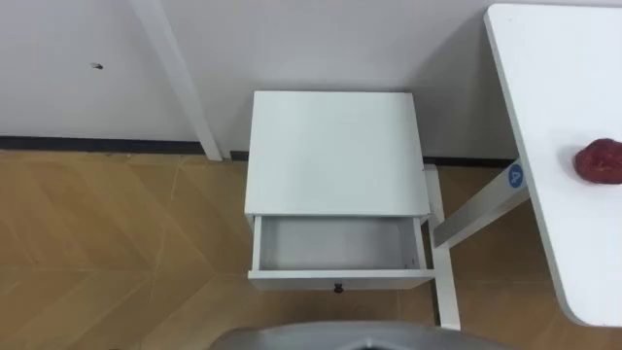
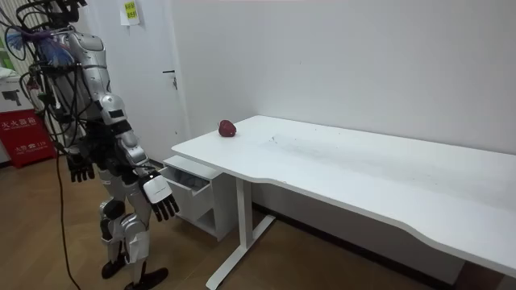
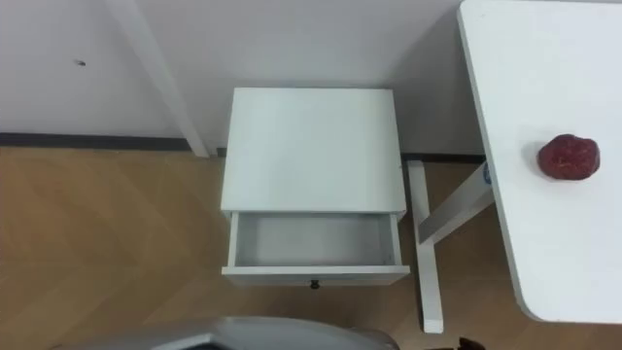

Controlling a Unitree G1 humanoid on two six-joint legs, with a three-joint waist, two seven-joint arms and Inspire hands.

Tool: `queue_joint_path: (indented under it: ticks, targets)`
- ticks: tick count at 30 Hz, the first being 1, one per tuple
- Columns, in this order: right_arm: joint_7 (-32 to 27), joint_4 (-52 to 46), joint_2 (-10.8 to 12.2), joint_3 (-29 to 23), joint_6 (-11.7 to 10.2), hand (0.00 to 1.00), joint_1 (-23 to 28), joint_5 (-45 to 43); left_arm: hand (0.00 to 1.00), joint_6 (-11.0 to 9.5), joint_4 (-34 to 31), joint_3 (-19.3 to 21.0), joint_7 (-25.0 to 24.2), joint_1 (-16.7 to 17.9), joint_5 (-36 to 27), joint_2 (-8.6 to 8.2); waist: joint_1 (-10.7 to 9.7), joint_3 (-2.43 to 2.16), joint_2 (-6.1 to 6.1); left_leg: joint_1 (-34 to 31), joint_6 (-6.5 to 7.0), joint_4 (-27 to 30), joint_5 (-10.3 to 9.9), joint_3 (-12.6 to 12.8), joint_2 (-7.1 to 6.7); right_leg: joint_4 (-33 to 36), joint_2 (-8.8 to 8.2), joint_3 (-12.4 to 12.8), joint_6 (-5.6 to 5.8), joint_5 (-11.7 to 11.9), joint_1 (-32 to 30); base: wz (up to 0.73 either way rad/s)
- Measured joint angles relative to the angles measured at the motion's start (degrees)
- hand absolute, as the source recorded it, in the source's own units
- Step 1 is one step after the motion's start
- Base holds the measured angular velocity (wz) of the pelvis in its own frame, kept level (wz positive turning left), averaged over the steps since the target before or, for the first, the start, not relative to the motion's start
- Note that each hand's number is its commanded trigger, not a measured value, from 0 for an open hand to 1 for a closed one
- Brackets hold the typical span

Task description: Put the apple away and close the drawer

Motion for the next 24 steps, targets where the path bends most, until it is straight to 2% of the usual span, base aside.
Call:
queue_joint_path:
  ticks: [6, 12, 14, 15, 17, 20, 24]
  targets:
    - [0.0, -0.1, 0.1, 0.0, 0.0, 0.00, -0.5, 2.8, 0.00, 0.0, -0.1, 0.0, 0.0, -0.3, 0.0, 0.01, 0.0, -0.06, -0.10, -0.1, 0.01, 0.3, 0.0, 0.0, 0.00, 0.0, 0.01, 0.0, 0.00, 0.0, -0.1, 0.00]
    - [0.2, -0.1, 1.0, -2.2, 0.0, 0.00, -0.5, 23.2, 0.00, -0.3, -0.1, 0.3, 0.1, -0.5, 0.1, -0.03, -0.4, -0.03, -0.05, 0.4, 0.09, 0.4, 0.1, 0.2, -0.08, 0.0, 0.01, 1.3, 0.00, 0.0, 0.3, -0.01]
    - [0.7, 0.0, 1.0, -7.4, 0.0, 0.00, -0.2, 33.8, 0.00, -0.9, -0.1, 1.6, 0.1, -0.1, -0.2, 0.01, -1.4, 0.15, 0.02, 1.0, 0.14, 0.1, 0.1, 0.2, -0.13, 0.0, -0.06, 1.3, 0.02, 0.0, 0.9, 0.00]
    - [0.7, -0.1, 1.0, -8.8, 0.0, 0.00, -0.2, 37.2, 0.00, -1.2, -0.1, 2.1, 0.2, 0.2, -0.2, 0.04, -1.7, 0.12, 0.00, 1.2, 0.14, 0.0, 0.1, 0.2, -0.13, 0.0, -0.05, 1.3, 0.05, 0.0, 1.0, -0.04]
    - [0.5, -2.1, 1.1, -16.1, 0.0, 0.00, 0.4, 49.9, 0.00, -2.0, -0.1, 5.4, 0.1, 0.9, -0.3, 0.05, -3.0, 0.10, -0.05, 1.3, 0.14, 0.0, 0.1, 0.9, -0.10, 0.0, -0.04, 1.5, 0.06, 0.0, 0.9, -0.11]
    - [0.0, -4.3, 0.9, -23.6, -0.2, 0.00, 0.4, 63.8, 0.00, -2.3, 0.0, 8.3, 0.0, 0.9, -1.0, 0.40, -4.2, -0.03, 0.00, 1.2, 0.14, 0.0, 0.1, 1.5, -0.02, 0.1, -0.03, 1.8, 0.06, 0.0, 0.6, -0.11]
    - [-0.8, -7.1, 0.9, -27.6, -1.0, 0.00, 0.5, 78.4, 0.00, -3.3, 0.4, 9.1, 0.1, 0.9, -3.6, 0.49, -5.3, -0.21, -0.01, 1.1, 0.14, 0.0, 0.1, 1.8, -0.01, 0.3, 0.03, 2.5, 0.05, 0.0, 0.2, -0.09]
